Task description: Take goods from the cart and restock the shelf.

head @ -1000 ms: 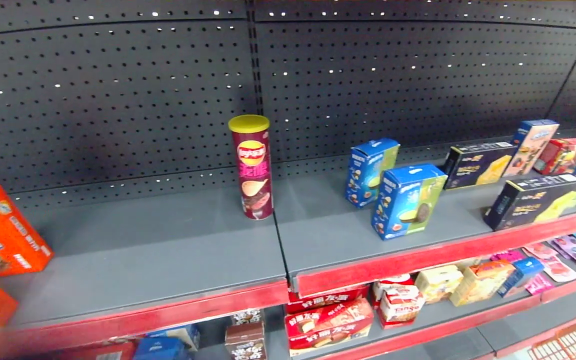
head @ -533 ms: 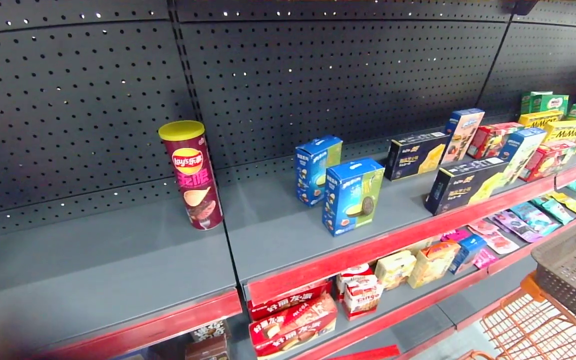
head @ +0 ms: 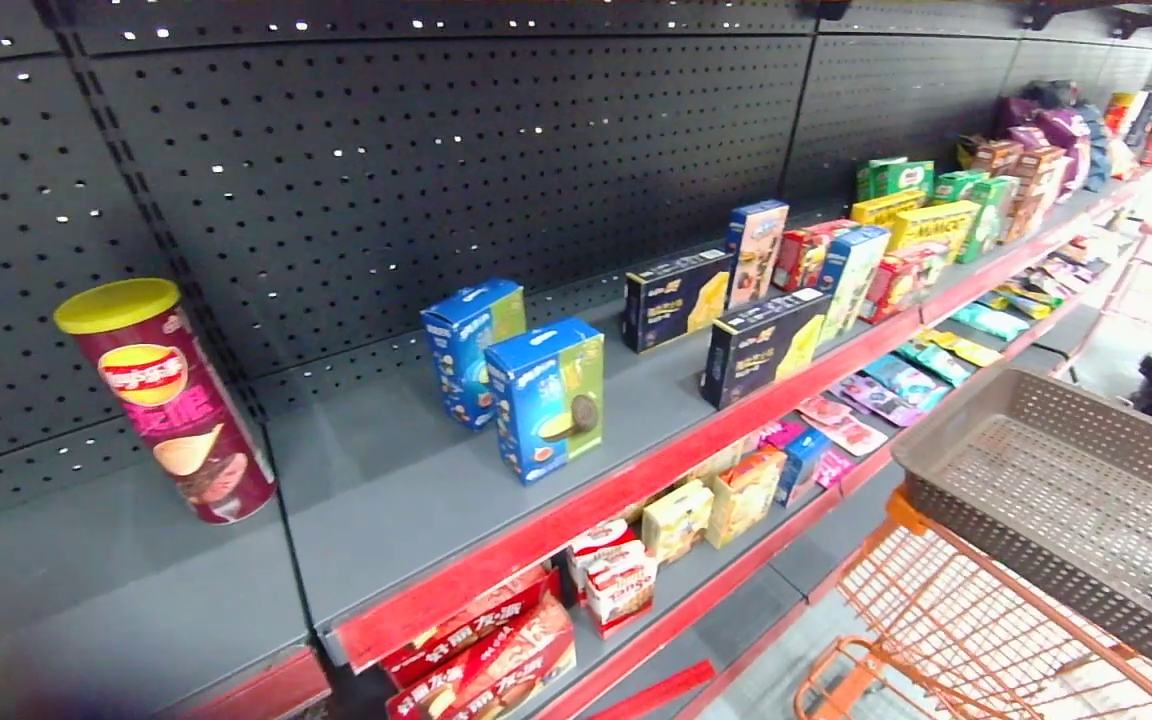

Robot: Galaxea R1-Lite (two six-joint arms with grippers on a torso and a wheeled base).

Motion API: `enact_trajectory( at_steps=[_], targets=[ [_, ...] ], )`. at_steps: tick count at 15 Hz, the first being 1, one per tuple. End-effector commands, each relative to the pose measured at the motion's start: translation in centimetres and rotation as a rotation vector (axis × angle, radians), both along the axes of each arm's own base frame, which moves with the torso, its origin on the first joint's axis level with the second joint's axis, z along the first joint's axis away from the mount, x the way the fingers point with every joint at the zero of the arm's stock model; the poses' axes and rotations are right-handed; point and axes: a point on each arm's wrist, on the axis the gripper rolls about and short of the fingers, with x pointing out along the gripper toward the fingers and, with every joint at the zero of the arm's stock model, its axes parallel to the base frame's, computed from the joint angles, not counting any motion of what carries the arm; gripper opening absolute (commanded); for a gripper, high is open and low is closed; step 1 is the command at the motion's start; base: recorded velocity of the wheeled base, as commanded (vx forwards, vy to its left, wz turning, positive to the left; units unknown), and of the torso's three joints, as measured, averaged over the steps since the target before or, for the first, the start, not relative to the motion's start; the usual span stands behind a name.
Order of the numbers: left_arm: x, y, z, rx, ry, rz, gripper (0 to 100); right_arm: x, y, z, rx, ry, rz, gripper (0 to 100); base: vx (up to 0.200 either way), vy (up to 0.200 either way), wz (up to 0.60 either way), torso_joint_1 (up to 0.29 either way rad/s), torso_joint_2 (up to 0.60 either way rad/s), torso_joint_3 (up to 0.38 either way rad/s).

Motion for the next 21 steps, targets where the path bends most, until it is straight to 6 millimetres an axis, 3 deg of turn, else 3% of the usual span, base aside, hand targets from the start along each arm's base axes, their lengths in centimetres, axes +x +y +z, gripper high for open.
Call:
enact_trajectory(
  at_steps=[1,13,17,21],
  targets=[
    [0.0,0.0,0.01,0.0,0.0,0.001,100,-0.03,-0.13,0.02,0.0,0.001,0.018,100,0.0,0.0,0.0,0.0,0.0,0.0],
    [0.0,0.0,0.01,0.0,0.0,0.001,100,0.15,-0.31,-0.36,-0.012,0.023,0.028,100,0.0,0.0,0.0,0.0,0.0,0.0],
    [0.0,0.0,0.01,0.0,0.0,0.001,100,0.31,-0.44,-0.63,-0.008,0.034,0.037,100,0.0,-0.2,0.0,0.0,0.0,0.002],
    [0.01,0.0,-0.03,-0.005,0.001,0.001,100,0.39,-0.48,-0.72,-0.006,0.04,0.039,100,0.0,0.0,0.0,0.0,0.0,0.0]
  ],
)
